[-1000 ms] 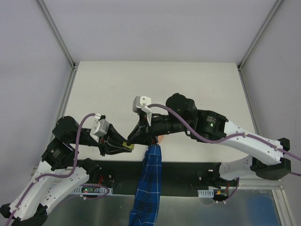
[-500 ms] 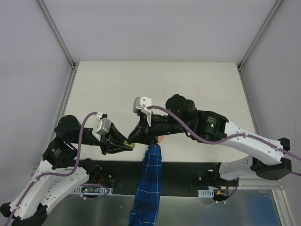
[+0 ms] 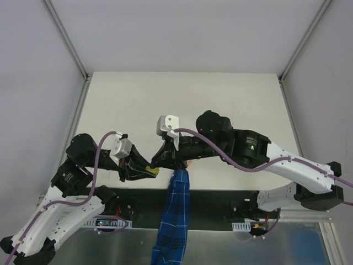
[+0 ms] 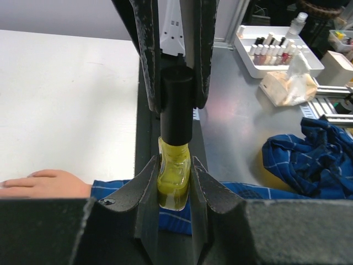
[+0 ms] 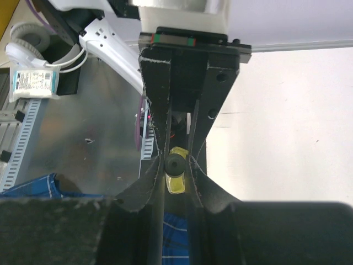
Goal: Paint the nails
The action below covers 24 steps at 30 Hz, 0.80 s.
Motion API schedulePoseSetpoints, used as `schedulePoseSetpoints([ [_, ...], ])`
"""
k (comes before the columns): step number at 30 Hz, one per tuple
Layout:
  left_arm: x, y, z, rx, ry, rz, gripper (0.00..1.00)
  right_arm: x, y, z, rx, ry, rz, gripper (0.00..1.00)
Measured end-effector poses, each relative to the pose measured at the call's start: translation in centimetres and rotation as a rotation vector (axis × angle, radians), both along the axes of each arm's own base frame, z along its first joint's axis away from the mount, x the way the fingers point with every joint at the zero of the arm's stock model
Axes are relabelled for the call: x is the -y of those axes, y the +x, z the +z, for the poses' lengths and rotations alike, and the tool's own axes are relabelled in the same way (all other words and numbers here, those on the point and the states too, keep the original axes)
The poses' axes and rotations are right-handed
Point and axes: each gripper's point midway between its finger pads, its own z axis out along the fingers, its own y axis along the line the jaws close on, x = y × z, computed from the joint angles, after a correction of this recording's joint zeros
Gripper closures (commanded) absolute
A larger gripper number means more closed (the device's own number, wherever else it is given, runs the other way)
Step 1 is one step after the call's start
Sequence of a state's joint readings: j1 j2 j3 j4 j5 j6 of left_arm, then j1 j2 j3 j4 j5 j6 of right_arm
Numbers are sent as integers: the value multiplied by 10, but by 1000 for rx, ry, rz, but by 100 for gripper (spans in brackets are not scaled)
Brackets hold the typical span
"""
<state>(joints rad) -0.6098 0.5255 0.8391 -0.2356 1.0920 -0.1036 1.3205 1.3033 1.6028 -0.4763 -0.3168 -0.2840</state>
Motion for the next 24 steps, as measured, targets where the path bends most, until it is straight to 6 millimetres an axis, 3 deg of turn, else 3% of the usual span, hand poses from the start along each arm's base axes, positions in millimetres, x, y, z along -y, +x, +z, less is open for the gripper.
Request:
schedulePoseSetpoints([
  [24,-4,7,3,63,-17,81,100,-1,8,5,-24,11,-63,100],
])
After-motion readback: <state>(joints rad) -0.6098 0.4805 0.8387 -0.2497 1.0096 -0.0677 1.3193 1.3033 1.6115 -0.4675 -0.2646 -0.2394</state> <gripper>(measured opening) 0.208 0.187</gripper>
